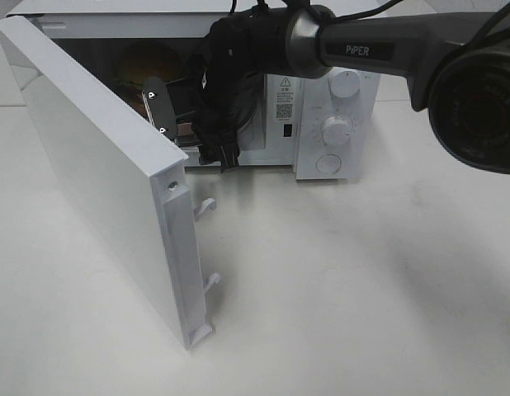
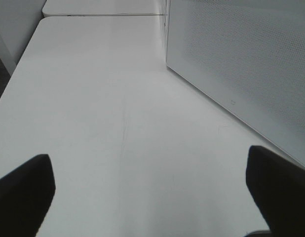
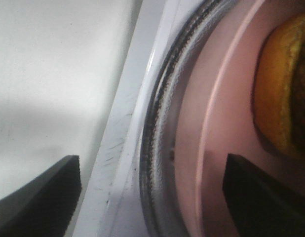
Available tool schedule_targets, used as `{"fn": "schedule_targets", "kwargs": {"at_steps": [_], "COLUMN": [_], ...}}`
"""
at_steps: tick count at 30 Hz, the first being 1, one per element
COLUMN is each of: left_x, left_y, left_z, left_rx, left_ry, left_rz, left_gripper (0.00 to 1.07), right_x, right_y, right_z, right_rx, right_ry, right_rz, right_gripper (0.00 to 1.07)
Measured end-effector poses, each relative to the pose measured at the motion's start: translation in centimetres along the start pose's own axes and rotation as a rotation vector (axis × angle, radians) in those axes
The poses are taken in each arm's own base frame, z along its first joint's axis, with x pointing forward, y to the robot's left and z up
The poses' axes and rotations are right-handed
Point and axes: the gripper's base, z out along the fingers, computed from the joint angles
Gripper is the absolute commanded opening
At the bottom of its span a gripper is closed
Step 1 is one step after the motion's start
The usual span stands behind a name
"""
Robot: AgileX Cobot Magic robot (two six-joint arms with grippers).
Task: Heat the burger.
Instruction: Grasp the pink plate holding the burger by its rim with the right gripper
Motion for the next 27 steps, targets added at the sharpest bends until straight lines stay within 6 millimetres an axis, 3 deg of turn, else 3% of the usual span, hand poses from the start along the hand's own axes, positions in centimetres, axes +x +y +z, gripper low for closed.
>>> {"fn": "schedule_targets", "kwargs": {"at_steps": [11,14,16,17,18,19,20,21,23,27], "left_x": [0.0,0.0,0.0,0.0,0.0,0.0,0.0,0.0,0.0,0.0], "left_y": [0.0,0.0,0.0,0.0,0.0,0.0,0.0,0.0,0.0,0.0], "left_z": [0.0,0.0,0.0,0.0,0.0,0.0,0.0,0.0,0.0,0.0], "left_rx": [0.000,0.000,0.000,0.000,0.000,0.000,0.000,0.000,0.000,0.000], "left_ry": [0.000,0.000,0.000,0.000,0.000,0.000,0.000,0.000,0.000,0.000], "left_rz": [0.000,0.000,0.000,0.000,0.000,0.000,0.000,0.000,0.000,0.000], "left_gripper": [0.98,0.98,0.98,0.98,0.98,0.98,0.98,0.98,0.98,0.98], "right_x": [0.8,0.8,1.0,1.0,0.9,0.8,0.8,0.6,0.4,0.5], "right_y": [-0.5,-0.4,0.1,0.1,0.1,0.3,0.3,0.3,0.0,-0.1], "right_z": [0.1,0.7,1.6,1.6,1.6,1.5,1.5,1.4,1.2,1.1], "right_rx": [0.014,0.015,-0.016,-0.016,-0.020,-0.039,-0.039,-0.047,-0.030,-0.029], "right_ry": [0.011,0.011,0.018,0.018,0.016,0.019,0.019,0.017,0.007,0.011], "right_rz": [0.005,0.005,0.006,0.006,0.011,0.008,0.008,0.012,0.014,0.012], "right_gripper": [0.75,0.65,0.40,0.40,0.31,0.14,0.14,0.06,0.00,0.00]}}
